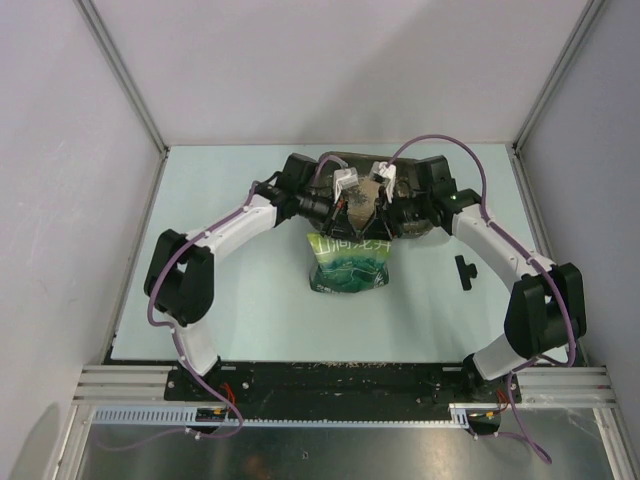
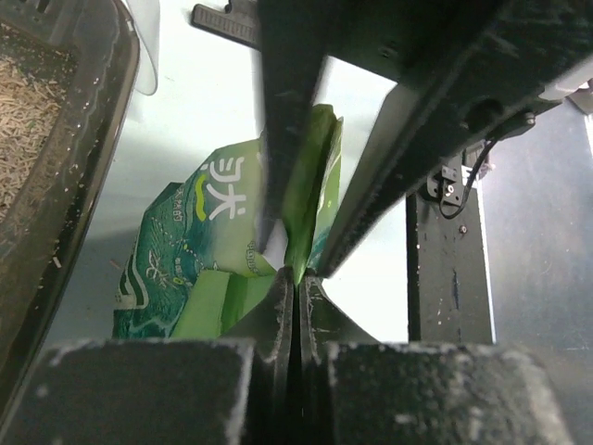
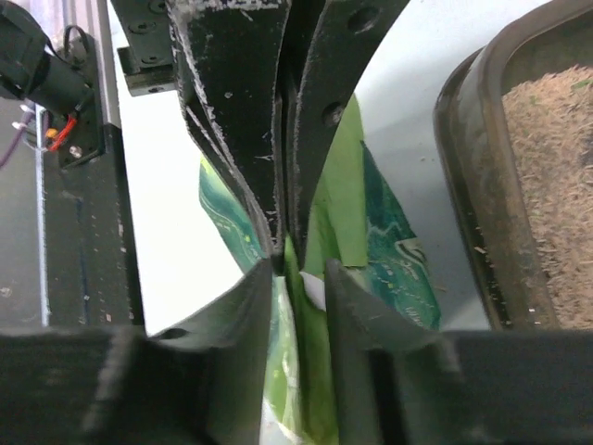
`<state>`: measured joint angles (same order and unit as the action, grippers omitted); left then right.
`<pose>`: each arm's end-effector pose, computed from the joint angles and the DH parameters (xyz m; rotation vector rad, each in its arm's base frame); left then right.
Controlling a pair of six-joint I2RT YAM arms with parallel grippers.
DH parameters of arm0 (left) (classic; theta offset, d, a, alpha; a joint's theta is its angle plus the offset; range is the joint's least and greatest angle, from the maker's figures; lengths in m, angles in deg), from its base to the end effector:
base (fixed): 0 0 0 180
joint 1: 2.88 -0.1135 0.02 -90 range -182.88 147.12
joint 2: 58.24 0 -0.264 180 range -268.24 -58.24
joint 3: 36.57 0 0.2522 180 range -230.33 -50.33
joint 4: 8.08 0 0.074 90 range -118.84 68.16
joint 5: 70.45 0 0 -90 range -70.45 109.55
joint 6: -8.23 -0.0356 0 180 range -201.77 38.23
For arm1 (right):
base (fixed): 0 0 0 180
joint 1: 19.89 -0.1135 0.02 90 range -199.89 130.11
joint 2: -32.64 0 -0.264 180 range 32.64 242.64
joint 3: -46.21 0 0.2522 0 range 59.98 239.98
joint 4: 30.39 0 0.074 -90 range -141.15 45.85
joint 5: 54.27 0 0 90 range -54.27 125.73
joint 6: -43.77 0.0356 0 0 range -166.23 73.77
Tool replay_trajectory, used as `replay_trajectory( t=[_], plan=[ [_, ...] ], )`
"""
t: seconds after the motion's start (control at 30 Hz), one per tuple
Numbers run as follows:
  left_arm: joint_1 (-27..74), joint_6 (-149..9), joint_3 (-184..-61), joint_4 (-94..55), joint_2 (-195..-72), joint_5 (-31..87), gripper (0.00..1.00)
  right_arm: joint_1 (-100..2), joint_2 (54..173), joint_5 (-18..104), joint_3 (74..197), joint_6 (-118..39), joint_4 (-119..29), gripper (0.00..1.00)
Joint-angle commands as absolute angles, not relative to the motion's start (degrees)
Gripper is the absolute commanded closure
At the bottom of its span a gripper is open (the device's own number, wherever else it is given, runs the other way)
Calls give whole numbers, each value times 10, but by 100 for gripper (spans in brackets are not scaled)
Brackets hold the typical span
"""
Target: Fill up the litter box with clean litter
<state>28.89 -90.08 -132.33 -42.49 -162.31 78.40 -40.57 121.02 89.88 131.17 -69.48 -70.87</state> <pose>0.3254 -0.2374 0.2704 1.2480 1.8567 -1.3928 0.3010 0.1445 0.2966 -1.2173 1.7888 1.0603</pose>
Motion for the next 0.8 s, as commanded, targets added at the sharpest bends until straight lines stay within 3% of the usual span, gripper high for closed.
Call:
replay_trajectory(
  t=[0.0, 0.1, 0.37, 0.6, 0.77],
  plan=[
    [309, -870, -1337, -389, -1620, 803, 100, -376, 1185, 906, 1314, -651, -680, 59],
    [308, -873, -1333, -390, -1614, 794, 100, -304, 1143, 908, 1316, -622, -696, 51],
    [309, -868, -1338, -388, -1615, 791, 100, -82, 1120, 871, 1296, -727, -922, 48],
    [308, -864, -1342, -390, -1617, 791, 100, 10, 1206, 676, 1261, -793, -976, 52],
    [308, -863, -1339, -390, -1615, 787, 100, 34, 1274, 645, 1258, -802, -974, 53]
  ],
)
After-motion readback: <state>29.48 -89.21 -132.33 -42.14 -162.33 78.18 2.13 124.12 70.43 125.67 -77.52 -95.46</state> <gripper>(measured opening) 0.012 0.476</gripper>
